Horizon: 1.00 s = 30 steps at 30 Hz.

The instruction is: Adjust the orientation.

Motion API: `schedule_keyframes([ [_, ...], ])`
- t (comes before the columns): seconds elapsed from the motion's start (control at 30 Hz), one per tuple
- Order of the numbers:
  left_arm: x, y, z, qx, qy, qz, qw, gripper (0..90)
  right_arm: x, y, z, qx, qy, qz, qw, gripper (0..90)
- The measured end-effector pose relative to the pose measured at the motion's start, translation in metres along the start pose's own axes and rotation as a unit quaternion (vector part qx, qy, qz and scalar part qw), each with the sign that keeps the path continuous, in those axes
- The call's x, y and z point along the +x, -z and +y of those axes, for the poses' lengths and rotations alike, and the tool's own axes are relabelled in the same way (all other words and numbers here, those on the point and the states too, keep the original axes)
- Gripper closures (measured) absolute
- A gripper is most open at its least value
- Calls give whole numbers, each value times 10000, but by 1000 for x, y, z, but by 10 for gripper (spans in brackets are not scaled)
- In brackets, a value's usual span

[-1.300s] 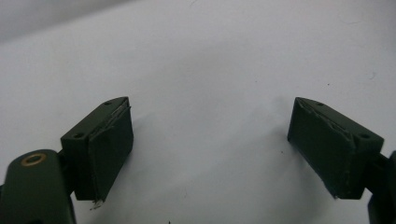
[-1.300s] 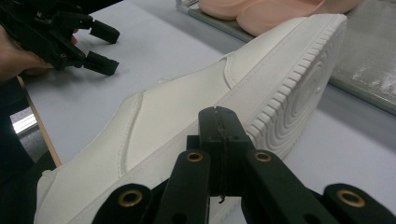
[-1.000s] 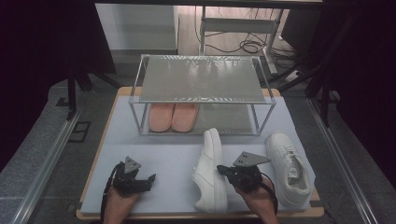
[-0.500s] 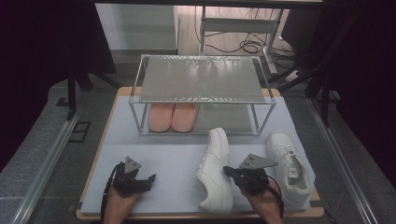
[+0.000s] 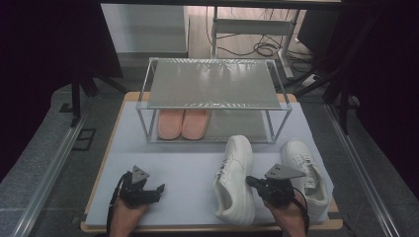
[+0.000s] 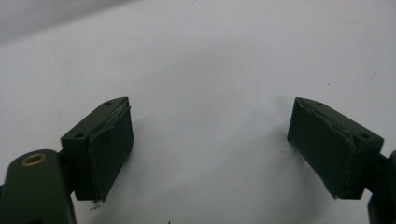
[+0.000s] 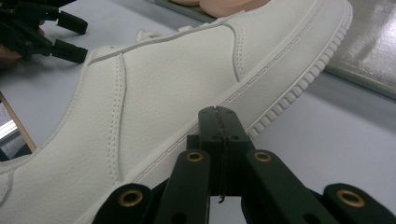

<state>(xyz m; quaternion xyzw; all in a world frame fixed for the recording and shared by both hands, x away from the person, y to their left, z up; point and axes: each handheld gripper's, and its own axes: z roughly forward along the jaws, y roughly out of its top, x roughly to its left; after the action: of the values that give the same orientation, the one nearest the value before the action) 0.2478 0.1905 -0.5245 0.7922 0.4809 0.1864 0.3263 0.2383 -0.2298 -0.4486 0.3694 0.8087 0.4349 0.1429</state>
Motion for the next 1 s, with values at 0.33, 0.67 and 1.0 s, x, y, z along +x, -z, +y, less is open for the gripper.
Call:
schedule_keyframes([
  [0.33, 0, 0, 0, -5, 4, 2, 10000, 146, -9, 6, -9, 121, -186, -248, 9994, 900],
  [0.67, 0, 0, 0, -1, 1, 3, 10000, 146, -17, 4, -17, 333, -330, -848, 9953, 900],
  [1.0, 0, 0, 0, -3, -1, 6, 10000, 146, -22, -18, -30, 671, -550, -1075, 9904, 900],
])
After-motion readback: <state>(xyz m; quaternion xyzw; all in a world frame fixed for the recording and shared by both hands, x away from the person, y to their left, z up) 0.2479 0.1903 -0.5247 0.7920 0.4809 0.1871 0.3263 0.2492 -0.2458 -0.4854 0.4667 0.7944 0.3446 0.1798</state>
